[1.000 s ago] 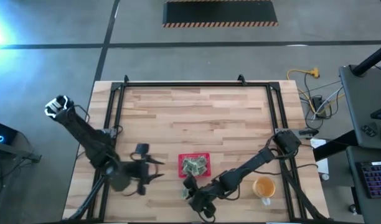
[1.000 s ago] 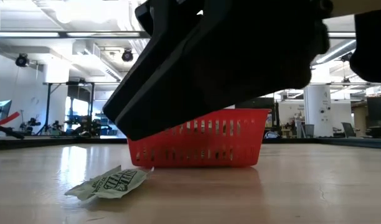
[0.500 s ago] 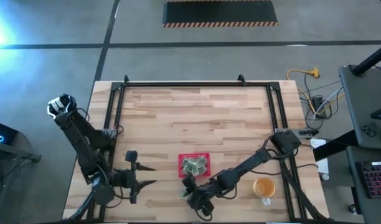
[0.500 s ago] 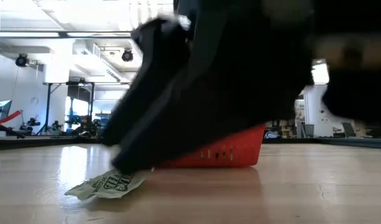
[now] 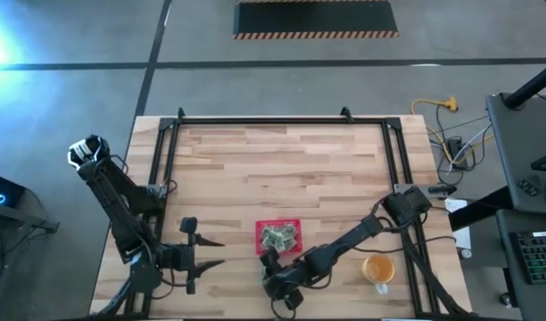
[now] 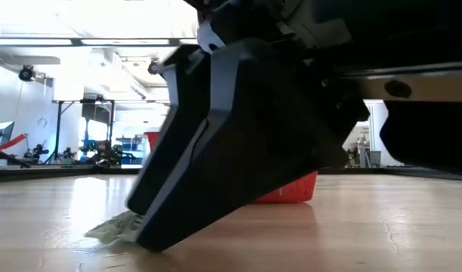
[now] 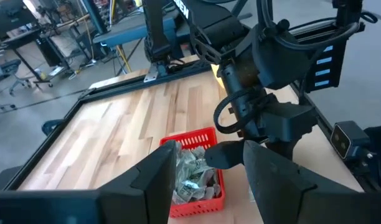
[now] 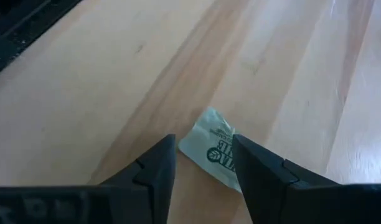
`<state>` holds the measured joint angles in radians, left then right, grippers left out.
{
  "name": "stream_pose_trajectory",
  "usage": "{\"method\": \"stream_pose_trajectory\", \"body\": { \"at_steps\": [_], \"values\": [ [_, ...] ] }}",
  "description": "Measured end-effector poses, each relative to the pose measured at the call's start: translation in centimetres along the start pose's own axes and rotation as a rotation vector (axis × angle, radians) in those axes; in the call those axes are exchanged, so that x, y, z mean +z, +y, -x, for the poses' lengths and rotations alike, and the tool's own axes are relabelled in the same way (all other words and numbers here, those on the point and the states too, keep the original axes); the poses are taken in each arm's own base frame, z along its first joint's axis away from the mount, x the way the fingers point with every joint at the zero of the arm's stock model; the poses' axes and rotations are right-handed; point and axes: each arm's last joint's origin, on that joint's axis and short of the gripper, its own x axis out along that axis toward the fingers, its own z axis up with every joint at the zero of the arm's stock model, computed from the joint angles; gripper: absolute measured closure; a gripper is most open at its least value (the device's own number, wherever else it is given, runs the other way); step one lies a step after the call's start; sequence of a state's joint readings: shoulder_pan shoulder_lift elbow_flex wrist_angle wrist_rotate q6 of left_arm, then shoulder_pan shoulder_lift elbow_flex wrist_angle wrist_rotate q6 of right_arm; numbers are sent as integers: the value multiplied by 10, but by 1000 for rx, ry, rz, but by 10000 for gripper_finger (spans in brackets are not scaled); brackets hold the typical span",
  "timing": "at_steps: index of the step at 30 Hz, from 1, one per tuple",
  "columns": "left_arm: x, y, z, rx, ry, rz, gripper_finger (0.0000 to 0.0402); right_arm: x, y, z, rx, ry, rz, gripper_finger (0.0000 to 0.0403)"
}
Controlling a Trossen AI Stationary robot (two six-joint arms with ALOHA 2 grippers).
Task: Pick and place Stevia / Truvia into bins
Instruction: Put the white stevia packet into the red bin
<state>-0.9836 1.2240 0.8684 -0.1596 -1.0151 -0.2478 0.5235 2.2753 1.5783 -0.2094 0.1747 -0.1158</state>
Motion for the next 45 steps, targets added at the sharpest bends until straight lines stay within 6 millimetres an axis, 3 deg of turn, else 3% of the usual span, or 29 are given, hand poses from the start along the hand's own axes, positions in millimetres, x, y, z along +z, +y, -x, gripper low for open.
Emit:
{"method": "stream_pose_trajectory", "body": {
  "at_steps": [6, 15, 23, 30, 39, 45],
  "values": [
    [3, -1, 0, -9, -14, 6, 230, -4, -1, 1, 2, 49, -47, 291],
    [3, -1, 0, -13, -20, 17, 230, -4, 2, 4, 32, 64, -16, 389],
    [3, -1, 0, -16, -20, 17, 230, -2, 11, 11, 41, 64, 40, 394],
    [3, -1, 0, -17, -20, 17, 230, 15, 19, 40, -3, 5, 65, 394],
    [2, -2, 0, -19, -20, 17, 230, 10, 20, 54, -191, 106, 46, 395],
    [2, -1, 0, -18, -19, 16, 230, 8, 19, 54, -194, 122, 36, 395]
  ]
}}
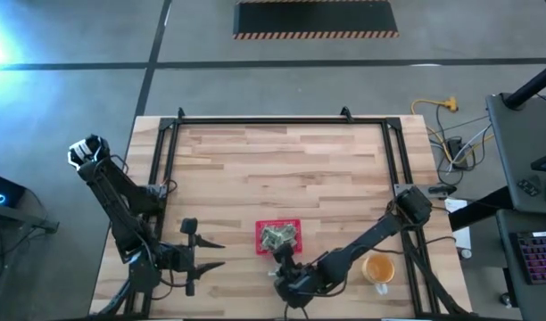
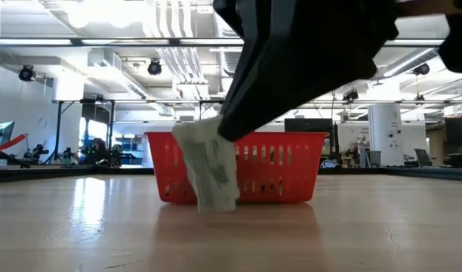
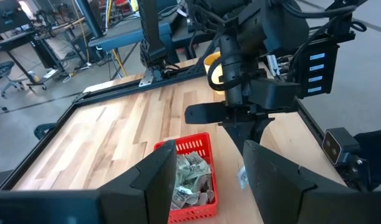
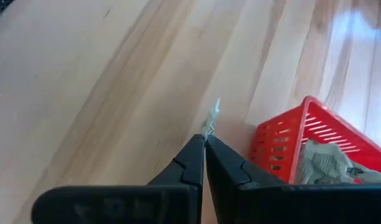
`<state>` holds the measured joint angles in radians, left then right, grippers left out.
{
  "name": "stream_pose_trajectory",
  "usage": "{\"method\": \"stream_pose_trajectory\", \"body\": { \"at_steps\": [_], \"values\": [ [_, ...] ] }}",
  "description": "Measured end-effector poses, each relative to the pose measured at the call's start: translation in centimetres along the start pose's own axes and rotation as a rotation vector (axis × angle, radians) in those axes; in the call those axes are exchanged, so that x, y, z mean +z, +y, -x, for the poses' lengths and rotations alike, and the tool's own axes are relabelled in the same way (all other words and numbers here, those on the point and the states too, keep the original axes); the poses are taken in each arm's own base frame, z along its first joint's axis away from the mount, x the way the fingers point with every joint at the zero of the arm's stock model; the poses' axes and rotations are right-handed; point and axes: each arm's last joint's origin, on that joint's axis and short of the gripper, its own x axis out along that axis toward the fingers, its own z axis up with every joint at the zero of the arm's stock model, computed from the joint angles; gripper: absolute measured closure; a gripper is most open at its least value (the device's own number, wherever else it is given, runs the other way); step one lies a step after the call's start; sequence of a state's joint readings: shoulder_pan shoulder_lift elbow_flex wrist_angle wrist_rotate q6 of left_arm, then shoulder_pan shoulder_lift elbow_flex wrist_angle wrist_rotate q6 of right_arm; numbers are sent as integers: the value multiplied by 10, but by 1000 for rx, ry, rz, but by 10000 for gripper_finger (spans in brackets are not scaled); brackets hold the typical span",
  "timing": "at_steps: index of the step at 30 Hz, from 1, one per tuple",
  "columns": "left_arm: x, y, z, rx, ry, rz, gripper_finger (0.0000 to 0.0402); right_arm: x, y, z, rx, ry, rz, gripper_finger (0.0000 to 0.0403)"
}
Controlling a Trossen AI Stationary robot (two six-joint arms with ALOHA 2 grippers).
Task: Pick and place Stevia / Truvia into bins
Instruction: Put the white stevia packet into the red bin
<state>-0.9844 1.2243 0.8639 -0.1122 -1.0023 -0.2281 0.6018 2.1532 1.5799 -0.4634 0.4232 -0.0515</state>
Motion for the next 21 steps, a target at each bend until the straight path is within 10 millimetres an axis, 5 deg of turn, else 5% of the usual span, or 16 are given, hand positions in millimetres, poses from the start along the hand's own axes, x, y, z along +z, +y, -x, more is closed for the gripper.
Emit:
{"method": "stream_pose_trajectory", "body": {
  "at_steps": [12, 21],
  "values": [
    [0, 0, 0, -1, 1, -1, 230, 0, -4, 2, -151, 5, 9, 395],
    [-1, 0, 0, -1, 2, -2, 230, 8, -12, 25, -323, -33, -19, 395]
  ]
}}
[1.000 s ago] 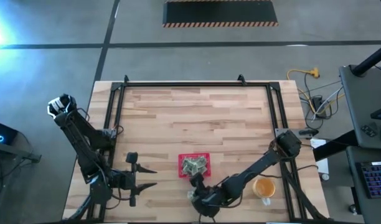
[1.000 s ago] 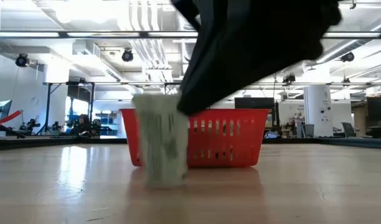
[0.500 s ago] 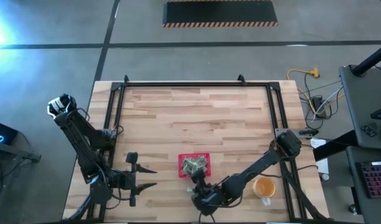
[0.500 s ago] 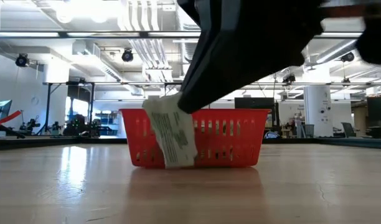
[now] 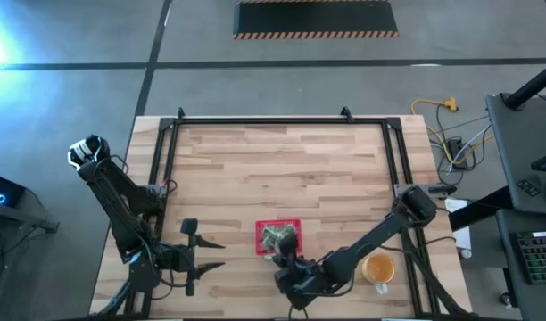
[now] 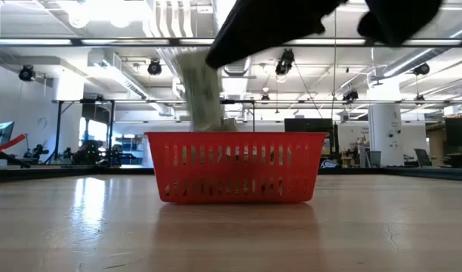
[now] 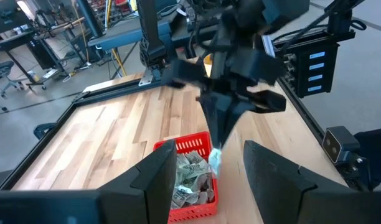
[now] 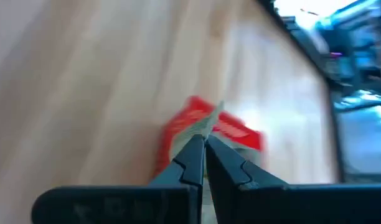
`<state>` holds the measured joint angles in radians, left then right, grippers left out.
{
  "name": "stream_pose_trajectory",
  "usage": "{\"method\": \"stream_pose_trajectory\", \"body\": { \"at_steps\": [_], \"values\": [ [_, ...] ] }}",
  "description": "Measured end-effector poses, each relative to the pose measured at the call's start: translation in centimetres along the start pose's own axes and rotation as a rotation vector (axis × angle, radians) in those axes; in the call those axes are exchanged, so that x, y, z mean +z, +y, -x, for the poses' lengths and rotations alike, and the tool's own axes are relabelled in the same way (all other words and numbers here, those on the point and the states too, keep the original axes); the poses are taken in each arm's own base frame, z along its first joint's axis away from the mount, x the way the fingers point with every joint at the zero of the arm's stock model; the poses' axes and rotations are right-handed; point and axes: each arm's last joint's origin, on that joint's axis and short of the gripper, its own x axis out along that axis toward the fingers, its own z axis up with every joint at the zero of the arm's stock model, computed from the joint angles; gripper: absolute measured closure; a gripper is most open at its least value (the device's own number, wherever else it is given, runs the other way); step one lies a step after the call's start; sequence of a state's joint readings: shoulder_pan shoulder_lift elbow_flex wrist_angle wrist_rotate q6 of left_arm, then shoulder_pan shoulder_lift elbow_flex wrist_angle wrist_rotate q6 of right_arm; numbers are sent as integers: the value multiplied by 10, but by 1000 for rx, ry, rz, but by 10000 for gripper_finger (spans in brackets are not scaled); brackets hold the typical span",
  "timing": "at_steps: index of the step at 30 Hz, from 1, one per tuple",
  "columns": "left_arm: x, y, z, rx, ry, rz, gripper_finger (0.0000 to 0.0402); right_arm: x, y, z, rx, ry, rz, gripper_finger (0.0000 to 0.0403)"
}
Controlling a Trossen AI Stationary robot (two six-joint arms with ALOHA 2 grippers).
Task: Pick and place Stevia / Truvia into bins
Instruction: Put the white stevia packet into the red bin, then return to Home Position
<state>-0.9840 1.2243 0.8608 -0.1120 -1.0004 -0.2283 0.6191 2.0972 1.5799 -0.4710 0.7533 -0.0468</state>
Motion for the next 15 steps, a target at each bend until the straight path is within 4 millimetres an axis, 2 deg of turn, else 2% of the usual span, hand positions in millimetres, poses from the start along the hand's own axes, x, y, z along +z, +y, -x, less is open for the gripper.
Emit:
{"method": "stream_pose_trajectory", "body": {
  "at_steps": [6, 15],
  "values": [
    [0, 0, 0, 0, -1, 1, 230, -5, -14, 16, -85, 57, -75, 394],
    [0, 0, 0, -1, -4, 6, 230, -23, -16, 13, -93, 160, -110, 394]
  ]
}}
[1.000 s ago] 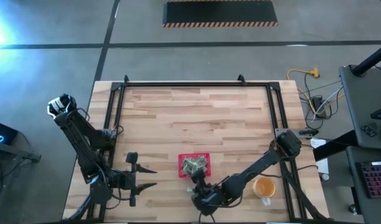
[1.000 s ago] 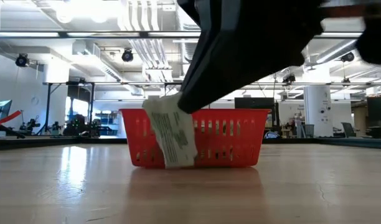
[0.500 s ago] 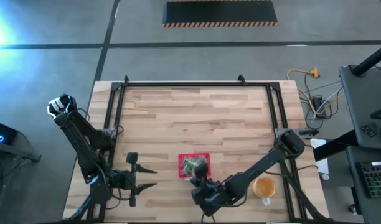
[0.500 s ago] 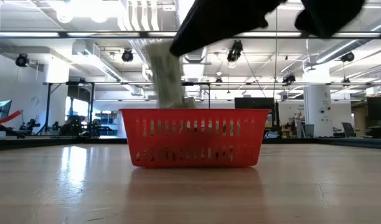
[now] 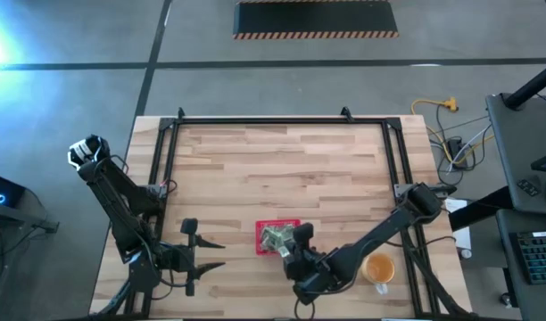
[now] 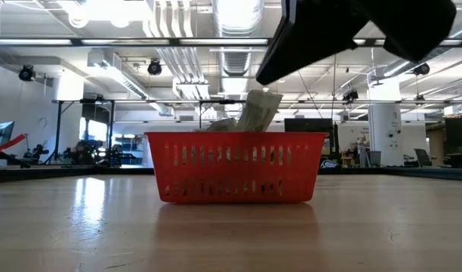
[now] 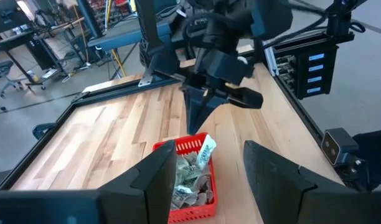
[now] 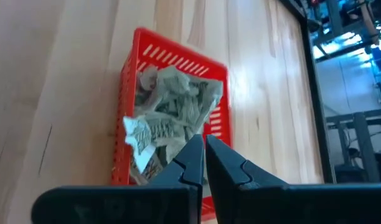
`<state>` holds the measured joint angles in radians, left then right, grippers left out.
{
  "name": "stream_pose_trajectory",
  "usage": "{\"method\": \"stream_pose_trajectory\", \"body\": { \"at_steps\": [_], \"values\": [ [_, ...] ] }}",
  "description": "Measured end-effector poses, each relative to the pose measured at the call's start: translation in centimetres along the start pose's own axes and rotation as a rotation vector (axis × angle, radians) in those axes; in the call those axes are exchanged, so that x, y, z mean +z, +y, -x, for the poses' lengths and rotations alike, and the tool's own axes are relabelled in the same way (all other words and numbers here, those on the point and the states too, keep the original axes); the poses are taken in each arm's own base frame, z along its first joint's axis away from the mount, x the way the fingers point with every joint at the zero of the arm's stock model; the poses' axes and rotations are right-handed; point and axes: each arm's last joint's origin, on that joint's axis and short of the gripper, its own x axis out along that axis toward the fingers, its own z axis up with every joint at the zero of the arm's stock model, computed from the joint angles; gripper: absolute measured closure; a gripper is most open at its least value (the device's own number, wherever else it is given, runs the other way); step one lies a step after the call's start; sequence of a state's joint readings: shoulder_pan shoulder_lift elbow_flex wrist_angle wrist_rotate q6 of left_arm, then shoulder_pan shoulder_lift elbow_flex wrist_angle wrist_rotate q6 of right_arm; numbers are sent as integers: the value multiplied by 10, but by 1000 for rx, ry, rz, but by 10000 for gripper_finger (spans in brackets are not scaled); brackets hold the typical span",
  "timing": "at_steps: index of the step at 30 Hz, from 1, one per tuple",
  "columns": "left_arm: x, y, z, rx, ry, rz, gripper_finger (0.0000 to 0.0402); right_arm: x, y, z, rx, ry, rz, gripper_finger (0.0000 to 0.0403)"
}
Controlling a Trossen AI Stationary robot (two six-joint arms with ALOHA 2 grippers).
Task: Pick and place Stevia / Truvia into bins
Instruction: Return to Home Position
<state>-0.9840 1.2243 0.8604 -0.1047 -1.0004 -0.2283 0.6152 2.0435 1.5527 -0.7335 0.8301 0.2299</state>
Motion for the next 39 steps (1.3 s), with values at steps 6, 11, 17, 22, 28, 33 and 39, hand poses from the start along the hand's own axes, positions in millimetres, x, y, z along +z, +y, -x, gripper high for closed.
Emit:
{"method": "stream_pose_trajectory", "body": {
  "at_steps": [6, 11, 17, 22, 28, 33, 39],
  "values": [
    [0, 0, 0, -1, 0, 0, 230, -2, -1, -4, -11, 9, -11, 394],
    [0, 0, 0, -1, 0, 1, 230, -2, -2, -2, -16, 9, -12, 394],
    [-4, 0, 0, 6, 13, -5, 230, -5, -19, 30, -138, -35, -84, 394],
    [-20, 0, -4, 38, -28, -104, 230, -12, -31, 84, -90, -134, -62, 394],
    [-18, 4, -5, 164, -167, -142, 230, -18, -49, 135, -76, -292, 14, 394],
    [-12, 8, -4, 201, -208, -293, 230, -25, -71, 165, -43, -360, 64, 394],
    [8, 29, -10, 248, -296, -335, 230, -37, -108, 188, 78, -416, 61, 394]
  ]
}}
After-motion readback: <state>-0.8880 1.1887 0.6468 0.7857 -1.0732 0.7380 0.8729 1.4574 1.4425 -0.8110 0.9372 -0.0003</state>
